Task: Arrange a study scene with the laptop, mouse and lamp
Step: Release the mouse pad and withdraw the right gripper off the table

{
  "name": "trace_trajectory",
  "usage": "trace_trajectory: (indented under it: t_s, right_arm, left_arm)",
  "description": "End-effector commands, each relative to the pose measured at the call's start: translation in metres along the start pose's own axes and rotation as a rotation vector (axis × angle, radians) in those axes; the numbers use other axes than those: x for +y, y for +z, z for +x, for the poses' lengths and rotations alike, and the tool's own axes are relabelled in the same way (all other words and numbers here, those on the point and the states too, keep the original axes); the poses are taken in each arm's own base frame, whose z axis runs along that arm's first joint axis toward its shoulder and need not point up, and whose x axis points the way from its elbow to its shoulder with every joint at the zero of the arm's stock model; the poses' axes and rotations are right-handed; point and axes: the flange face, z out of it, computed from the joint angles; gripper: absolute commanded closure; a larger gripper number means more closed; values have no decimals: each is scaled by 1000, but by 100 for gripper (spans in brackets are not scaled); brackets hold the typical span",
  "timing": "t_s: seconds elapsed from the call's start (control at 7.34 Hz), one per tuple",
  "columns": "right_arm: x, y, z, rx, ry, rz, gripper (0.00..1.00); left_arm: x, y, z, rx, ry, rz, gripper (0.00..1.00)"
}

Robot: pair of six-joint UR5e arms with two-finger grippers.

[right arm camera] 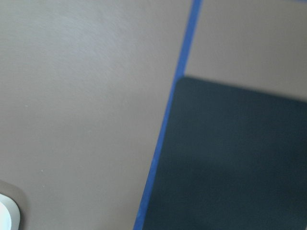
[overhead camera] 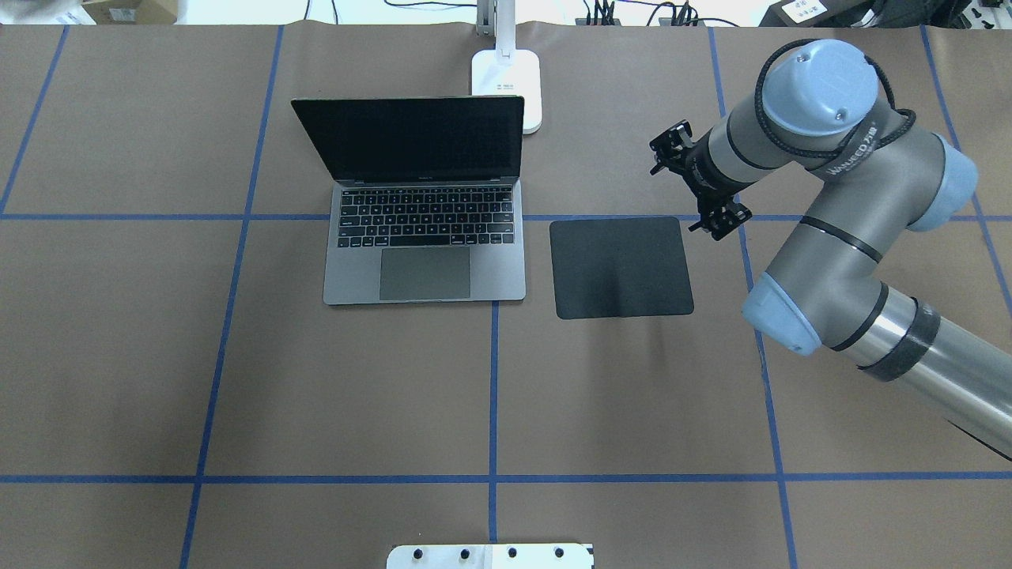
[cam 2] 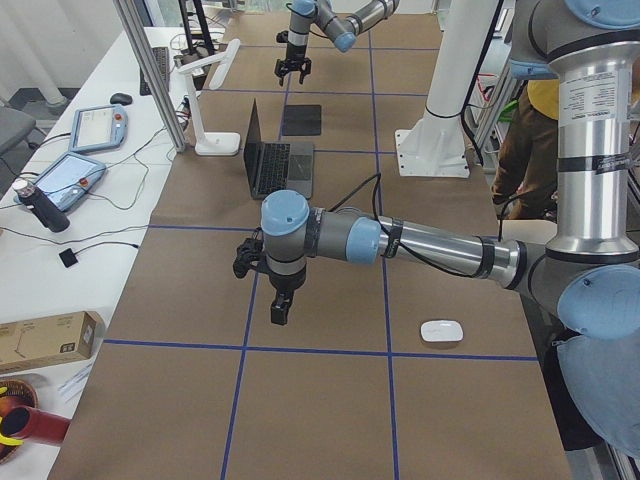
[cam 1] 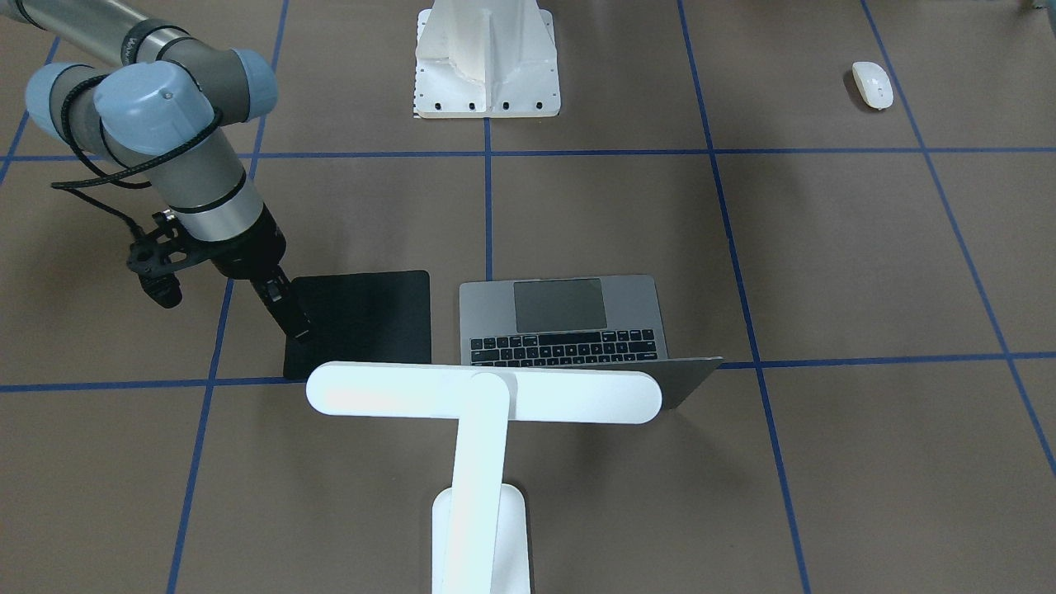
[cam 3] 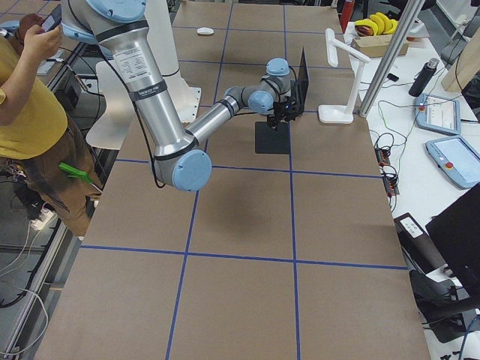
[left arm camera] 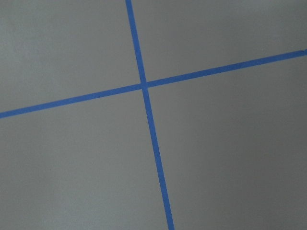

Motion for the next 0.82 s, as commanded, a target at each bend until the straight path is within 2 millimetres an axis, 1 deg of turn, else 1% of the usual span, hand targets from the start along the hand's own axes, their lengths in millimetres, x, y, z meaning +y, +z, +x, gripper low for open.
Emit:
trace_trajectory:
  t_s: [0.0, 0.14, 0.27, 0.41, 0.54, 0.68]
  right_arm:
    - [-51, -13, 37, 32, -327, -3, 0]
    - [-95, -24, 59, 51, -441, -14, 0]
    - [-149, -39, 94, 72, -570, -30, 0]
    - [-198, -55, 134, 90, -661, -31, 0]
    - [-229, -61, 174, 121, -762, -33, 0]
    - [-251, -62, 211, 156, -855, -42, 0]
  left_arm:
    - [-3, -5, 6, 4, 11, 8, 0]
    - [5, -2, 5, 25, 5, 4, 0]
    - [11, -1, 9, 74, -62, -1, 0]
    - [30, -6, 15, 71, -69, 3, 0]
    - [58, -7, 18, 77, -63, 13, 0]
    - [69, -4, 17, 79, -60, 20, 0]
